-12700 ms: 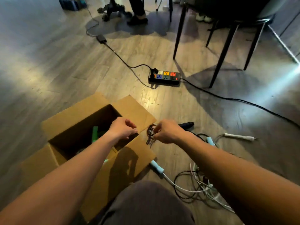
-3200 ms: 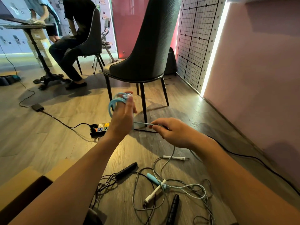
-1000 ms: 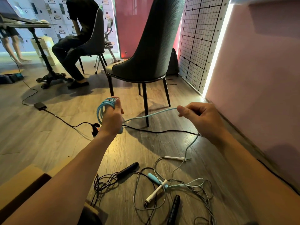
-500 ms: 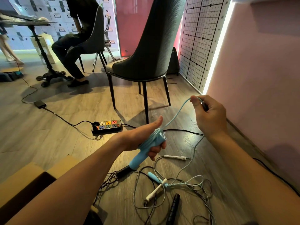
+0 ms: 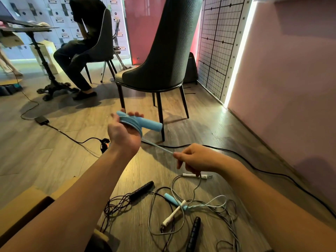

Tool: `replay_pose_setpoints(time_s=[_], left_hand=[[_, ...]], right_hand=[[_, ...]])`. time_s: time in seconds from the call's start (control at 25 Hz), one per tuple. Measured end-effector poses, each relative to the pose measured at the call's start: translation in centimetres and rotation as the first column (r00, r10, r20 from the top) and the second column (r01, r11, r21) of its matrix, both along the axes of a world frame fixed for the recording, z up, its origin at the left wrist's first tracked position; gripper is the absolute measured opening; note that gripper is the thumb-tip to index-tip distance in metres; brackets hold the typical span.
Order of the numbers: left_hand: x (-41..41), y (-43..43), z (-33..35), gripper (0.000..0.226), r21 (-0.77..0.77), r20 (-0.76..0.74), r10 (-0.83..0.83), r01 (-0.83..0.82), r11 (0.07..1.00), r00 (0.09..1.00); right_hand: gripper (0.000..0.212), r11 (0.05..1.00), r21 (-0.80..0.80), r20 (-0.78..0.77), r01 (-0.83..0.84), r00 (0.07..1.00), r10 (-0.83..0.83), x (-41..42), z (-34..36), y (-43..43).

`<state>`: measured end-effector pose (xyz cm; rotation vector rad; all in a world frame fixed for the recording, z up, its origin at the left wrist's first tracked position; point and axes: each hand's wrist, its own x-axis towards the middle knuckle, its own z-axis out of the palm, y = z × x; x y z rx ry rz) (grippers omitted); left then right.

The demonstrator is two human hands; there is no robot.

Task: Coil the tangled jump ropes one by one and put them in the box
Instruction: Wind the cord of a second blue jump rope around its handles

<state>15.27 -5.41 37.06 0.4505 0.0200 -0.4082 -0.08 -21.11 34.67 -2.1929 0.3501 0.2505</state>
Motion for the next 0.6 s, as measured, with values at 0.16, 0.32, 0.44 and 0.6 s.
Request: replay_pose_setpoints(time_s=[0.16, 0.32, 0.44, 0.6], left_hand=[[1.5, 0.8, -0.3, 0.024, 0.15, -0.082, 0.271, -0.257, 0.955, 0.959], [2.6, 1.1, -1.2, 0.018, 0.341, 0.27, 0.383, -0.46, 0.82, 0.883], [3.4, 1.8, -2.3, 0.022, 0.593, 0.603, 0.084, -0.516, 0.619, 0.794], [0.9, 1.0, -3.2, 0.036, 0.893, 0.394, -0.605, -0.135, 0.428, 0.692]], right_hand=[[0.048, 1.0, -0.006, -0.125, 0.007, 0.992, -0.007, 0.0, 1.1, -0.4], [0.062, 0.959, -0.282, -0.318, -0.031, 0.946, -0.062, -0.4, 1.8, -1.1], [0.05, 0.962, -0.268, 0.17, 0.054, 0.985, -0.009, -0.4, 2.7, -1.1], [0.018, 0.923, -0.28, 0.714, 0.265, 0.7, 0.015, -0.8, 3.9, -1.0]])
